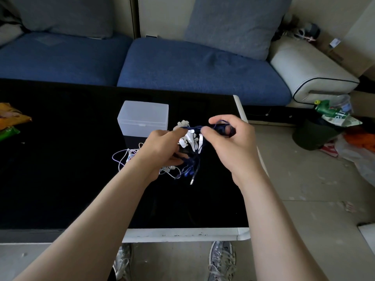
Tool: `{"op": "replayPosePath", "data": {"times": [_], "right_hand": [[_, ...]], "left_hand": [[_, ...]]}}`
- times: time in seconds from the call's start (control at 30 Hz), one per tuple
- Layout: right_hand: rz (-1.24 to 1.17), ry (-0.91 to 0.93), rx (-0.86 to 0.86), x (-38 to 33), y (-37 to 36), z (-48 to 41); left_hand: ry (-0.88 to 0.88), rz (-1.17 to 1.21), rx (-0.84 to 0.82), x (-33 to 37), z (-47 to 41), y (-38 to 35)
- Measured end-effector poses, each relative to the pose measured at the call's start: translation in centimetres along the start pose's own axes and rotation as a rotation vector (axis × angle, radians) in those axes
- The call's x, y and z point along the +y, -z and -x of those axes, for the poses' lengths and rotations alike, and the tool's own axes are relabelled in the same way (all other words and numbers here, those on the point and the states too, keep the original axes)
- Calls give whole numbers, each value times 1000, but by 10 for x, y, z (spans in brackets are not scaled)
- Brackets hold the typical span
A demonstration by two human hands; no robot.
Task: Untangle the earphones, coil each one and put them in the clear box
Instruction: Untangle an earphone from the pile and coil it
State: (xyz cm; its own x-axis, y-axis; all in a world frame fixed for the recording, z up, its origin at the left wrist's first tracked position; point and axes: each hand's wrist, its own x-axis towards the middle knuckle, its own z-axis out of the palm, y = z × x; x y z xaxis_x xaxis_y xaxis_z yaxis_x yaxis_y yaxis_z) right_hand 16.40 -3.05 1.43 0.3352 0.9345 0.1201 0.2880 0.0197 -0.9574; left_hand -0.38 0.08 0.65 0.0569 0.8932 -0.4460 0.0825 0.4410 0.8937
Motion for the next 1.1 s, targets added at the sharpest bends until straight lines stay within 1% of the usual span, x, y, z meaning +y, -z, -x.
{"op": "replayPosePath", "data": {"times": [0.1,0.17,0.23,0.33,0.43,0.57,0.67,0.73,0.83,0.9,1.0,1.03,1.1], "right_hand": [[171,37,-10,5,-3,2],[232,37,-18,8,-4,1],[206,3,-27,9,-4,1],[96,-39,-17,5,-4,1],[77,-17,0,4,-4,1],[100,-7,-12,3,-2,1],[227,38,15,-1,-1,2],[337,67,86,-1,-1,2],[553,101,176,-3,-1,5],[597,106,162,-5,0,6],[472,-19,21,-1,2,4],[463,-49,-30,1,3,5],[527,-56,-106,3,5,6]], "left_hand": [[-15,68,-56,3,5,-4],[-38,115,-83,5,8,-6],[-87,134,-113,7,9,-6],[-167,50,-102,5,8,-3],[-265,-69,-7,-2,4,0],[-324,-97,157,-9,-2,0],[-415,-260,334,-14,-7,4],[-452,-286,398,-13,-9,7],[-421,-207,409,-11,-9,6],[-355,-38,397,-7,-11,5],[-198,327,286,-2,-11,8],[-155,411,252,-1,-11,8],[-94,520,211,0,-10,7]]}}
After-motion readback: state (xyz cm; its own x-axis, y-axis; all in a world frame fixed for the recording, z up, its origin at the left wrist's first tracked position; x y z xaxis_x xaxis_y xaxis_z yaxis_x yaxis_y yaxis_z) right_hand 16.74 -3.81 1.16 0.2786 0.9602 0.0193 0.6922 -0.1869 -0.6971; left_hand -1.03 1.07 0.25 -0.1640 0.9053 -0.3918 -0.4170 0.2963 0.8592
